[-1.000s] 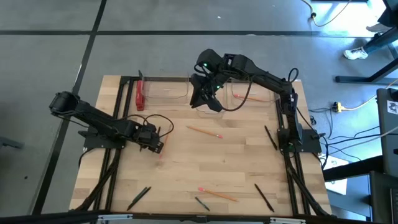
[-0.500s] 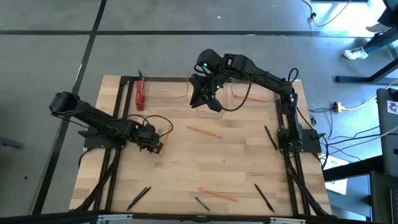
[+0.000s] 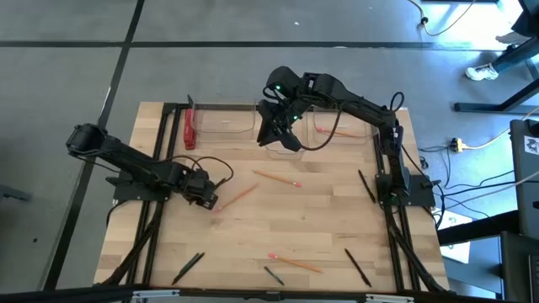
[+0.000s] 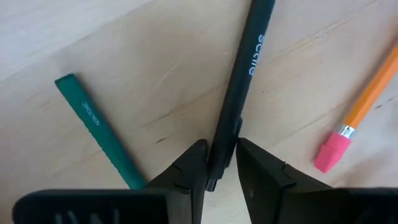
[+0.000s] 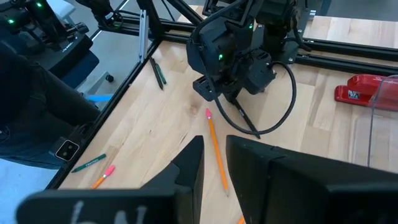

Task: Sort crayons/erasers/pens/pencils in bins
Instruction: Put the black pen into the left transparent bin, then put the orange pencil into the right transparent bin

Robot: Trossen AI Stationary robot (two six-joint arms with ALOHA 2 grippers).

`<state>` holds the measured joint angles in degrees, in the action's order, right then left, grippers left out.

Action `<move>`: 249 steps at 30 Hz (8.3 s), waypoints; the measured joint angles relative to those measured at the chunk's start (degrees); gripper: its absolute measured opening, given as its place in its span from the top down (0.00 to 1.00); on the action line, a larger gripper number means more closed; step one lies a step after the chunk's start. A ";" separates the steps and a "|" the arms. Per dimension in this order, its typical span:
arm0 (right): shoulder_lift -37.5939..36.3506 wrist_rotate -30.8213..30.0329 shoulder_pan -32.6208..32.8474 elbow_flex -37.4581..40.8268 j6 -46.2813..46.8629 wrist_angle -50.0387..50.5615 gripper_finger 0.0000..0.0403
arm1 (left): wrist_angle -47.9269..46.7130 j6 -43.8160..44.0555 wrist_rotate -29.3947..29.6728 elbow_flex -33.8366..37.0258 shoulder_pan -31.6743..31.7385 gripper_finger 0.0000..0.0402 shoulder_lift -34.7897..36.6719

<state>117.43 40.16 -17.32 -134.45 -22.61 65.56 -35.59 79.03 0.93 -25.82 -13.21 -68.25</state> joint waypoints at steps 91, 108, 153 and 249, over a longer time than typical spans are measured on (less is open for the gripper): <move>0.00 -0.11 -0.02 0.00 0.02 0.31 0.82 | -17.96 -76.20 11.50 -35.28 51.37 0.97 -0.13; 0.13 -25.10 0.46 0.01 3.98 -2.33 0.82 | -10.70 -93.35 10.93 -35.23 59.67 0.97 -20.14; 0.17 -29.13 0.47 0.02 4.11 -3.19 0.82 | -6.24 -90.29 10.36 -35.21 59.60 0.78 -26.44; -13.71 -40.46 16.94 57.71 38.25 -8.14 0.58 | -25.17 -72.97 9.90 -35.21 14.51 0.78 24.77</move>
<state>103.72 -0.30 -0.38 -76.75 15.64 57.42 -60.76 6.07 10.83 -61.04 1.30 -43.48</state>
